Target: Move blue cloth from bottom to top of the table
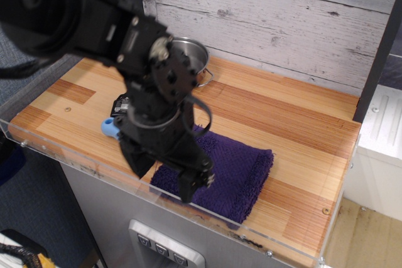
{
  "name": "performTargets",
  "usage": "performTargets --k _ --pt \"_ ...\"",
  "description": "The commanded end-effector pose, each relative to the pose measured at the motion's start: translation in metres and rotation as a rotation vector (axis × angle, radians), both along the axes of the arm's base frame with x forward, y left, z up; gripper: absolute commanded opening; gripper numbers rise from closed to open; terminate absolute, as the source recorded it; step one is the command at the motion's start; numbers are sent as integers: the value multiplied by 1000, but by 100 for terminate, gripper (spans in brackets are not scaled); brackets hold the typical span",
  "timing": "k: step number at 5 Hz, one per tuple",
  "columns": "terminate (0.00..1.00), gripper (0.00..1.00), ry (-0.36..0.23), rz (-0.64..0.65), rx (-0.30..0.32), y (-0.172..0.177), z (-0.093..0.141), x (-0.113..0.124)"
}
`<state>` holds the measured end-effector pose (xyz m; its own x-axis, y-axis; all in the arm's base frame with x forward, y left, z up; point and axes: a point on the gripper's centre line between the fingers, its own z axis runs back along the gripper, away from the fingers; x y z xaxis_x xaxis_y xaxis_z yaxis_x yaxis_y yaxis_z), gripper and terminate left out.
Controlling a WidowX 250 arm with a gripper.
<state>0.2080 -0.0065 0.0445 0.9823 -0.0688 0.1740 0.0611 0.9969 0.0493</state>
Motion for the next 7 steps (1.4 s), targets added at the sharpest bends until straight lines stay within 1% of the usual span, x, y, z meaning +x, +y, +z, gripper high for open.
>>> performTargets --k 1,2,4,5,7 --pt "0 100 -60 -6 -13 -4 18 19" --pt "0 100 -47 -15 -20 -6 10 22" --pt "0 100 -1 -50 -11 -18 -16 30" --pt "0 100 10 -51 -2 -22 -23 35" --pt "0 100 43 -17 5 -15 -37 45"
